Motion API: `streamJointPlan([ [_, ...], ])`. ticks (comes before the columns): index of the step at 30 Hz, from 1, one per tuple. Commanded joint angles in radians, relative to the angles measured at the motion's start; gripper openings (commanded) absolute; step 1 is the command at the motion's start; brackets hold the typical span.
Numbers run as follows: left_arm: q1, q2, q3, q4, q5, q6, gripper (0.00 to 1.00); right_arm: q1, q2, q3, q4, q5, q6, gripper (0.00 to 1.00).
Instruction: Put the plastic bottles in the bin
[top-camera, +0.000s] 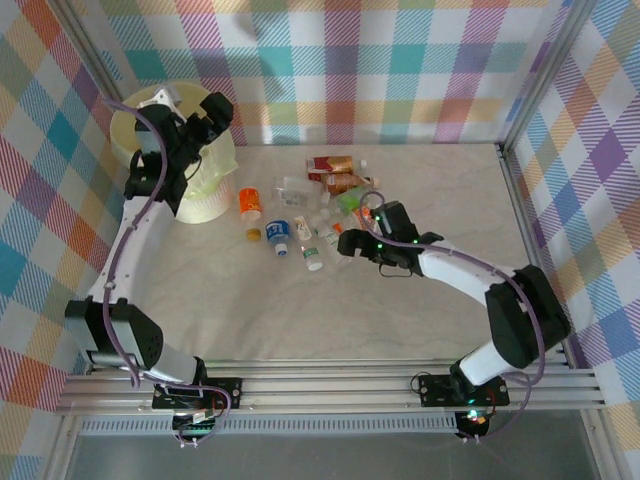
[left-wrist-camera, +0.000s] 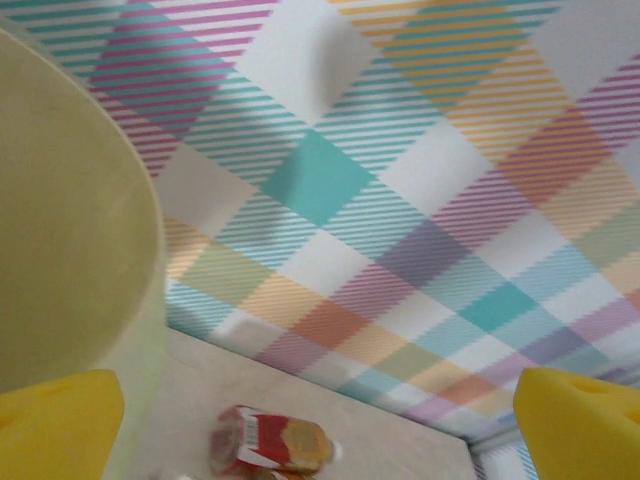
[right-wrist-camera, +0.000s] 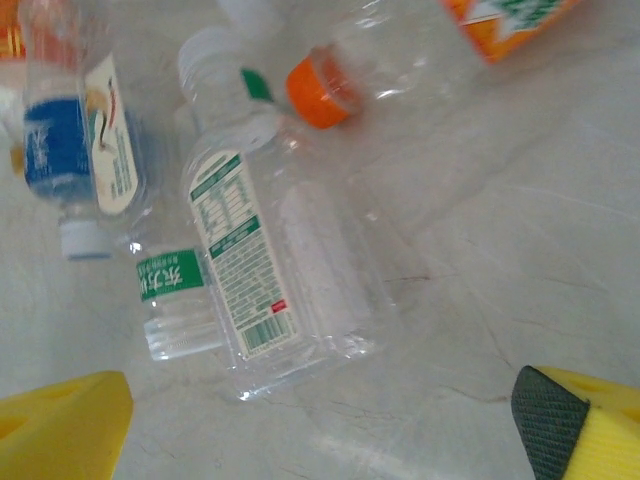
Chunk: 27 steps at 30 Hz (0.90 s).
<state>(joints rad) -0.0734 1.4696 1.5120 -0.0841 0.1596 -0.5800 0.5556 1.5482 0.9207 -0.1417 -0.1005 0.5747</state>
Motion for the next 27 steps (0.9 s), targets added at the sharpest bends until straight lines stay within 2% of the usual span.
streamJointPlan([
  [1,-0.014,-0.035,-0.008,-0.078,0.095,-0.011,1.00,0.024,0.058,0.069,0.000,-0.085,-0.197,0.93],
  [8,-0.019,-0.115,-0.063,-0.148,0.170,0.015,1.00,0.075,0.159,0.145,-0.064,0.058,-0.348,0.92],
  [11,-0.020,-0.147,-0.091,-0.181,0.168,0.032,1.00,0.087,0.191,0.159,-0.065,0.084,-0.378,0.92],
  [15,-0.022,-0.182,-0.112,-0.287,0.183,0.063,1.00,0.099,0.228,0.180,-0.067,0.097,-0.393,0.88],
  [20,-0.023,-0.283,-0.238,-0.270,0.192,0.065,1.00,0.114,0.264,0.189,-0.057,0.139,-0.411,0.86],
  [27,-0.023,-0.322,-0.295,-0.296,0.216,0.059,1.00,0.129,0.288,0.182,-0.030,0.163,-0.440,0.72],
])
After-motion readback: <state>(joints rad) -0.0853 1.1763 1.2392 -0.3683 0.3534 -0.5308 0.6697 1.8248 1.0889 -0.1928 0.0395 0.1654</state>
